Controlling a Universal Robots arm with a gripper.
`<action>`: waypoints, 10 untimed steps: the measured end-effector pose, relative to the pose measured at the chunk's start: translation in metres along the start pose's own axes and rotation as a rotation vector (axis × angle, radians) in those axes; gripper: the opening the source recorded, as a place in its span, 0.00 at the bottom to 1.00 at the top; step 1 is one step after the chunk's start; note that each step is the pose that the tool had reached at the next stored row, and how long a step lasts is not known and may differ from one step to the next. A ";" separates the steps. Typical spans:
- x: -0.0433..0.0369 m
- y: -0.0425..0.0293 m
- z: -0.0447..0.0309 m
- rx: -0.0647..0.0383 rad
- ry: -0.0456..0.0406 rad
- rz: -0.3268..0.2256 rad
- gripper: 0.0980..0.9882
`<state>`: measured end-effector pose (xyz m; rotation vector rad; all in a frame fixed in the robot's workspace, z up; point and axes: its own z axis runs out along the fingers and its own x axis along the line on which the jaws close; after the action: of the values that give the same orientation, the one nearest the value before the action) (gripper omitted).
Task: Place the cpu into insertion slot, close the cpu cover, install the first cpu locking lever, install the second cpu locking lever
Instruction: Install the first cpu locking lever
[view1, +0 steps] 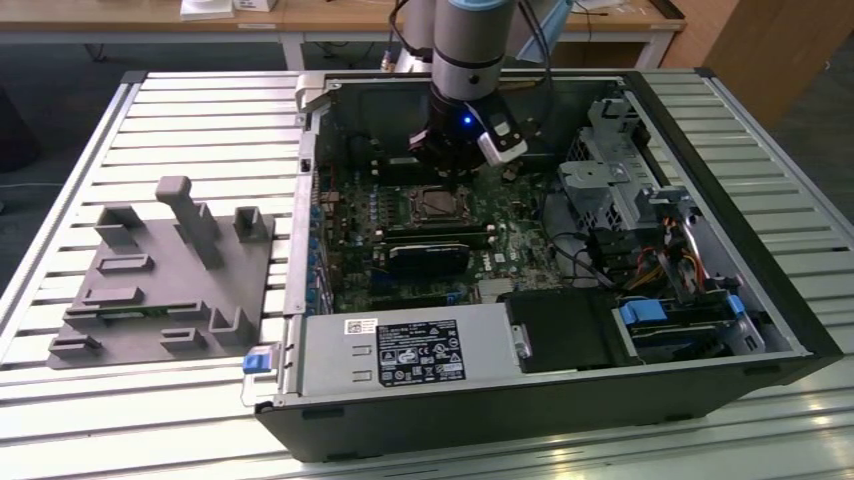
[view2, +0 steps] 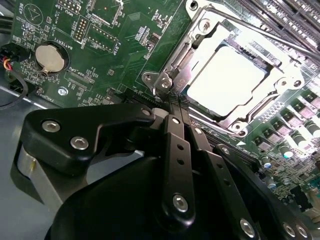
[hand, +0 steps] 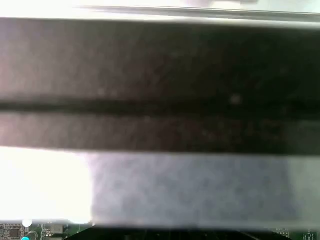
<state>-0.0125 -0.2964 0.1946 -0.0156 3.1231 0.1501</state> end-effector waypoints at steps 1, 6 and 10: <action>-0.0001 0.0001 0.0001 -0.001 -0.0001 0.000 0.03; -0.0004 0.0008 -0.0043 -0.003 -0.0009 0.000 0.03; -0.0003 0.0012 -0.0107 -0.001 0.0000 0.000 0.03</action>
<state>-0.0124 -0.2963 0.2054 -0.0158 3.1230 0.1522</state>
